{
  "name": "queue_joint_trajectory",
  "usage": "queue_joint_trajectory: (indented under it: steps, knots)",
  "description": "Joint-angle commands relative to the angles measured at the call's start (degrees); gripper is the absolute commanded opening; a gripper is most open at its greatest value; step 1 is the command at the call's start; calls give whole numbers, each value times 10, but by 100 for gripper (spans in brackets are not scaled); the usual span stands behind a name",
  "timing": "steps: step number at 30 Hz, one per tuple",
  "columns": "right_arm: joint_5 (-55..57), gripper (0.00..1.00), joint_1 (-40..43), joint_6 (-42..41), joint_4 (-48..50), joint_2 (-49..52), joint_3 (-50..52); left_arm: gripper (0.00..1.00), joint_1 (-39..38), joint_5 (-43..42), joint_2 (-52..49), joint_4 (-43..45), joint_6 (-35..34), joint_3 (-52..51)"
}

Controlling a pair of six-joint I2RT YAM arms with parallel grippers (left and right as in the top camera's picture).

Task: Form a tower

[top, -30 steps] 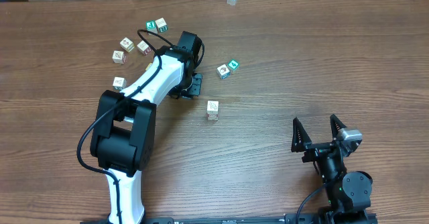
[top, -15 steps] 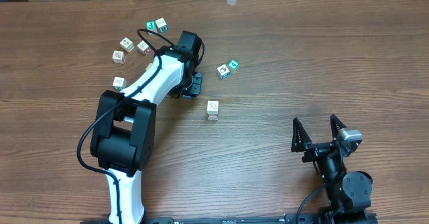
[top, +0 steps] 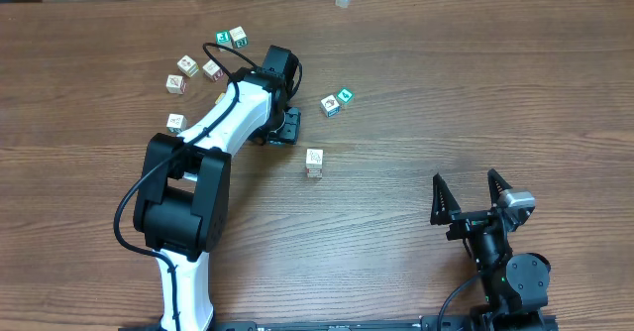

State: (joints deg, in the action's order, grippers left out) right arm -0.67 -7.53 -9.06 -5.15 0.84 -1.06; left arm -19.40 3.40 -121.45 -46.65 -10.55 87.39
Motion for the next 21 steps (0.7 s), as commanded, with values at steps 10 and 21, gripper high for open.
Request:
queue_joint_trajectory:
  steps: [10,21]
  knots:
    - [0,100,2,-3,3,-7,6,51,3,-5,-7,2,-2,11]
    - [0,100,2,-3,3,-7,6,46,3,-5,-7,2,-2,11]
